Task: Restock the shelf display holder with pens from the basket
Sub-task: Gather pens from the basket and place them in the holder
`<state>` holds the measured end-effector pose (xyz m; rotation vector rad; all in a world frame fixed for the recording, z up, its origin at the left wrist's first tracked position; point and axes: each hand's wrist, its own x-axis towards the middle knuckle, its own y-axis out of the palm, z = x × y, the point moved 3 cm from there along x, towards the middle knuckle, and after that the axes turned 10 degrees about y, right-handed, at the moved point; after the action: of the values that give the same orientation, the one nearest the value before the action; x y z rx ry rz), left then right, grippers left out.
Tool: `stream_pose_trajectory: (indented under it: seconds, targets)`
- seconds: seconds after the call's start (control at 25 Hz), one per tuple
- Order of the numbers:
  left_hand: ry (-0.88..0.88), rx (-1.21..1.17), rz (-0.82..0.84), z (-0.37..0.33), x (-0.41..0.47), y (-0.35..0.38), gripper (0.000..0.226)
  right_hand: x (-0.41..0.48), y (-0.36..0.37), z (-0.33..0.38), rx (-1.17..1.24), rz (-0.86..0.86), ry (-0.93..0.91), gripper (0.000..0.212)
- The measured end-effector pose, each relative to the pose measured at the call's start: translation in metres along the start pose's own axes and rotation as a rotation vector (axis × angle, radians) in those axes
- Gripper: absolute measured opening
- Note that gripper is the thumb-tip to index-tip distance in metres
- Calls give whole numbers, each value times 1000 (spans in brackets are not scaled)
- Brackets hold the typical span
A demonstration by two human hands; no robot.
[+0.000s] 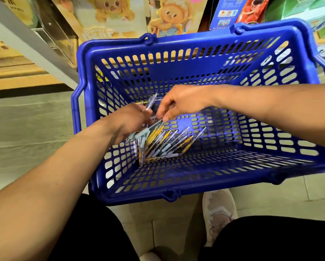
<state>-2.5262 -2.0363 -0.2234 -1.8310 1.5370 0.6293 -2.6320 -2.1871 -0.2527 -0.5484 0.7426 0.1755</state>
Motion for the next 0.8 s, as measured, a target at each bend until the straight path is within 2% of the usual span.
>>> stream_pose_trajectory:
  seconds: [0.08,0.16,0.2,0.24,0.28,0.4,0.48,0.56,0.64,0.72,0.8]
  targets:
    - [-70,-122,60,2,-2,4,28,4,2,4,157,-66,-7,16]
    - [-113,-200,78,2,-2,3,29,9,5,-1,508,-113,4,26]
    - [-115,-229,71,1,-1,2,29,12,9,-8,702,-90,26,32]
    - [-105,-248,60,0,-1,1,29,16,15,-17,783,-50,58,35]
    - [-89,-254,46,-1,-1,0,29,18,19,-28,696,-36,117,35]
    - [-44,-249,17,-2,-2,-3,24,24,43,-71,-205,-11,351,25]
    - [-34,-270,-5,-4,-4,-4,18,27,65,-91,-438,-17,342,21]
    - [-37,-307,-39,-6,-6,-4,18,29,79,-99,-515,-34,275,19]
    - [-34,-323,-69,-8,-8,-3,20,29,77,-100,-492,-10,259,25]
    - [-24,-302,-97,-9,-8,-3,24,27,60,-92,-385,4,271,27]
    - [-10,-266,-128,-7,-6,-3,26,23,34,-72,-224,-27,229,14]
